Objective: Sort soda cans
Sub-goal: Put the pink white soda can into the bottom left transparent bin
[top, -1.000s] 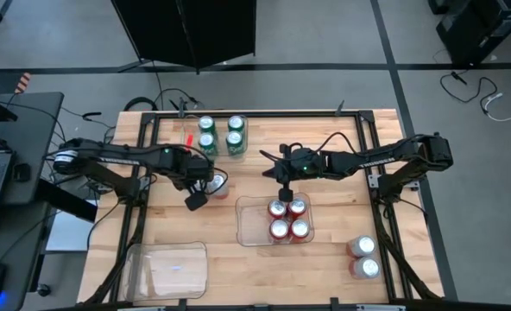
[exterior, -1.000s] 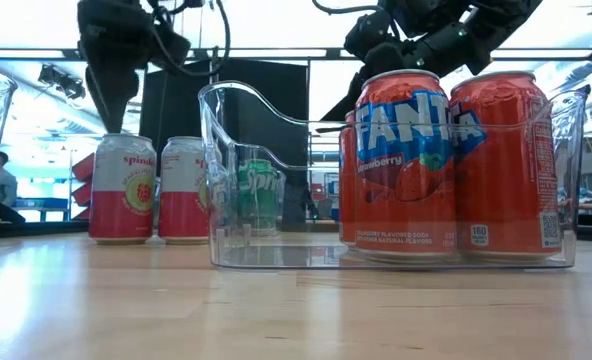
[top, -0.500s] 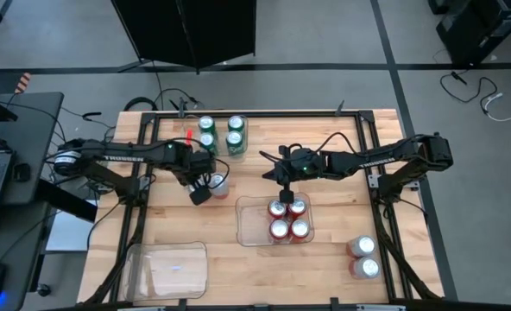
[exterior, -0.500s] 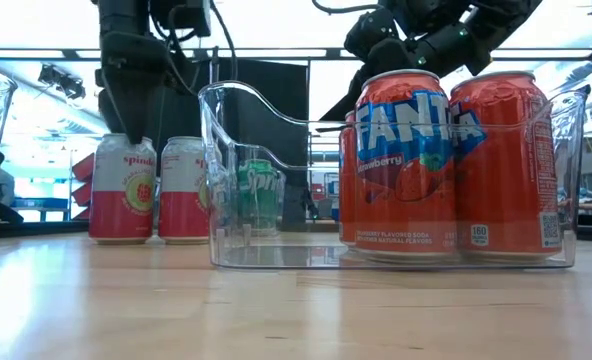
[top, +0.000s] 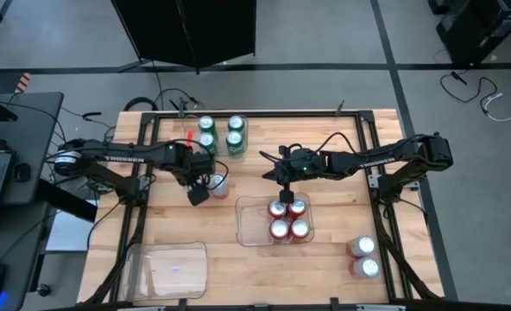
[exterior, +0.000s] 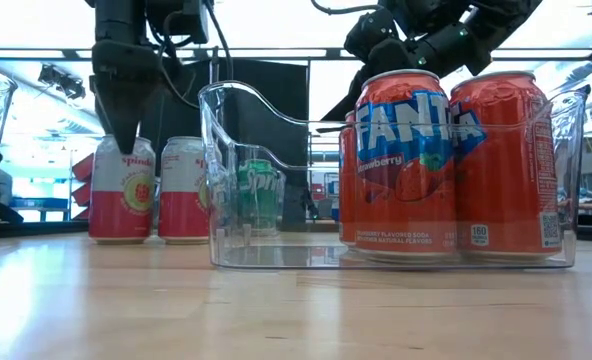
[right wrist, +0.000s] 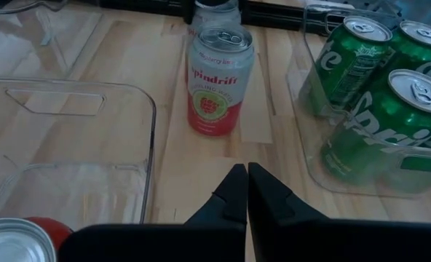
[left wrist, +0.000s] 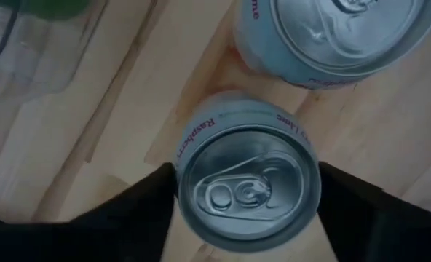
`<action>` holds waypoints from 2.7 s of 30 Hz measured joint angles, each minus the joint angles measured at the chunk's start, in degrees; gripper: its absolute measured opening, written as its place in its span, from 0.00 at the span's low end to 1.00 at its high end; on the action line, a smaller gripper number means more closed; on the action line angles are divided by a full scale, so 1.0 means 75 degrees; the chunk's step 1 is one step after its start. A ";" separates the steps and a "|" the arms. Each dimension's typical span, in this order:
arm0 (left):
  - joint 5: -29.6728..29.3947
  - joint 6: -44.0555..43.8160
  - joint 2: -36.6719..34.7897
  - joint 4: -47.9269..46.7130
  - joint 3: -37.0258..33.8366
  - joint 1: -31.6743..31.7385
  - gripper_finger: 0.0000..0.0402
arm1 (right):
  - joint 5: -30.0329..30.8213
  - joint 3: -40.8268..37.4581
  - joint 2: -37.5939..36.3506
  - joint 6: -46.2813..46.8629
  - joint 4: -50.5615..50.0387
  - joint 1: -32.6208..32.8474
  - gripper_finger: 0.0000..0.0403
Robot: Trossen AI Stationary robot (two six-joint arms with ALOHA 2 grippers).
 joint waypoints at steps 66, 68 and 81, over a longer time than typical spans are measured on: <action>-0.1708 -0.6582 0.0821 -0.2195 0.0419 -0.5503 0.59 | -0.0003 0.0000 0.0003 -0.0423 0.0108 0.0000 0.00; -0.2030 -0.6297 0.0823 -0.2326 0.0397 -0.5220 0.59 | -0.0003 0.0000 0.0003 -0.0415 0.0105 0.0000 0.00; -0.1243 -0.4840 0.0173 -0.1661 0.0825 -0.4021 0.59 | -0.0003 0.0000 0.0003 -0.0399 -0.0010 -0.0001 0.00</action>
